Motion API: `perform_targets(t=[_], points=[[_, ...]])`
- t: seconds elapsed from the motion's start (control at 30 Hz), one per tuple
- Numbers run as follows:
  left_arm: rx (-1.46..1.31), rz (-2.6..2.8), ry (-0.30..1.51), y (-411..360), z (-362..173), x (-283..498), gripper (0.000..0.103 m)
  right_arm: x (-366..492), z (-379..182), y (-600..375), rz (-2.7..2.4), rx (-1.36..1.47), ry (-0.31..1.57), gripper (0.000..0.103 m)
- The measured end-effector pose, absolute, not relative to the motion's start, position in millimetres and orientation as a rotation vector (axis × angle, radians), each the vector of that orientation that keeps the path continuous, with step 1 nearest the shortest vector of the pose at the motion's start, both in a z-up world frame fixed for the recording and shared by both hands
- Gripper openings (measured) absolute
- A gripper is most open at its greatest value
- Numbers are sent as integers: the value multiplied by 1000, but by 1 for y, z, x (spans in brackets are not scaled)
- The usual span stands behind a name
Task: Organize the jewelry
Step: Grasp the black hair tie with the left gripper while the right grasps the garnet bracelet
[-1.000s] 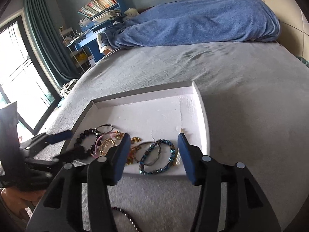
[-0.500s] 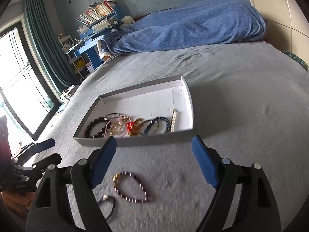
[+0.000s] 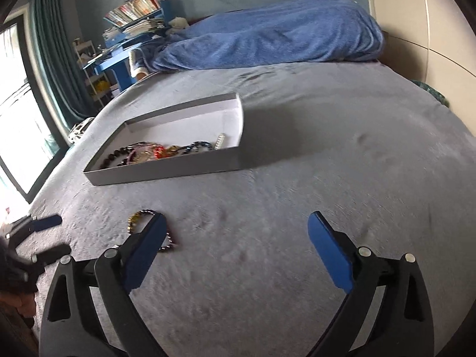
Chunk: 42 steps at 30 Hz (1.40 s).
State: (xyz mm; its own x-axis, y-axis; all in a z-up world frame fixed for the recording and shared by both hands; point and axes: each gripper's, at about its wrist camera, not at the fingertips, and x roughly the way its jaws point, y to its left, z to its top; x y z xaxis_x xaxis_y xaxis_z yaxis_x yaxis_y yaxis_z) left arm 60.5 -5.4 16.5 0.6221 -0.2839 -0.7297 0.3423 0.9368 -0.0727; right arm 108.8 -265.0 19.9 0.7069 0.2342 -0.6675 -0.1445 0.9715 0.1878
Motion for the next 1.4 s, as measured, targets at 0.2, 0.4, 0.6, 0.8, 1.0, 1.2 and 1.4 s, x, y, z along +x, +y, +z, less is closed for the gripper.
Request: perform_targets(t=[0.2,0.4,0.6,0.8,1.0,1.2,1.4], points=[[128,-419,844,-24,5,55,83,110,17,-269,198,142,764,94],[137,-439,858,-38,-5,58,83,111,13,-257,227,113,776,94],[129,-431,888,-46,-15,68,68,113,11,-246,250,103,784,94],[114,-396,901,-40,-18,72,29,114,12,-231,283,89,785,94],[127,-341,896,-28,-13,72,12,117,8,-201,326,27,795,93],[81,-290,901,-6,-11,78,12,124,-5,-178,340,-45,823,85],[73,-280,911,-3,-12,79,12,129,-22,-165,351,-103,865,62]])
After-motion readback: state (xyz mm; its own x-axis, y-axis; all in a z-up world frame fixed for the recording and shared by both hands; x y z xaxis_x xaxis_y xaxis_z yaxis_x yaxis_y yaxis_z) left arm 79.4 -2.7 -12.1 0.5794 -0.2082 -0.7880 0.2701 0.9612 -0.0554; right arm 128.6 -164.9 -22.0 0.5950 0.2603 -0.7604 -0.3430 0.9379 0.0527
